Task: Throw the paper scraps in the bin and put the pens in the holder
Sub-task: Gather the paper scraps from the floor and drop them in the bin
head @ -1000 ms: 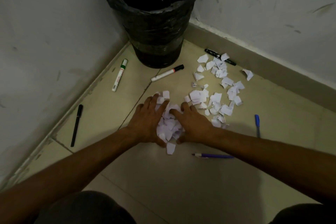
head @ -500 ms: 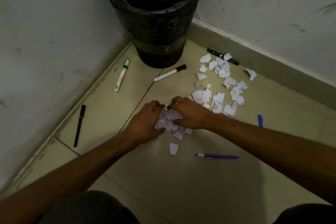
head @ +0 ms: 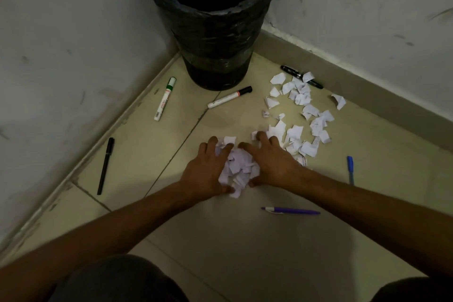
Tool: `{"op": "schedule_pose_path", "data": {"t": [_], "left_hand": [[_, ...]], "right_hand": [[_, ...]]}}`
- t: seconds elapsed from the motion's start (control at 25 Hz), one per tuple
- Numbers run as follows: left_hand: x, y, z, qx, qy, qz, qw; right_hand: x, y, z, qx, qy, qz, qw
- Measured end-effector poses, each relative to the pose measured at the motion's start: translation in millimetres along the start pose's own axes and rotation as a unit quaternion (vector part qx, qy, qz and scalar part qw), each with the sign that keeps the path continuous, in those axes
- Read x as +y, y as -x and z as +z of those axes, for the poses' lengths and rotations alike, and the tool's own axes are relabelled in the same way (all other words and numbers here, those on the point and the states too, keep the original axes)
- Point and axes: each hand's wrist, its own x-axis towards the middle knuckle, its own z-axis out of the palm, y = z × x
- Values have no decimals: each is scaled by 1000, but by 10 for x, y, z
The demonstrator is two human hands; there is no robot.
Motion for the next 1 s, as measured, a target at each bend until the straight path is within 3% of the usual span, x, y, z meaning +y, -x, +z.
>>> {"op": "schedule_pose_path", "data": {"t": [0.2,0.4,0.52,0.72,0.84,1.0], "left_hand": [[-7,-115,32,54,96,39,993],[-54,-131,12,100,137,55,984],[-134,-148,-78,166,182,52,968],[-77,-63,-550,240,272,12,932],[8,0,-977,266,318,13,910],[139,-1,-1774,363,345,10,866]], "right_hand": [[-10,-10,127,57,-58,-95,992],[45,-24,105,112,-217,-86,966],[138,-77,-2,193,-300,-40,933],[217,-143,-231,232,-412,32,881],[168,-87,-613,267,-477,2,838],[35,21,-1387,359,-480,-56,798]]}}
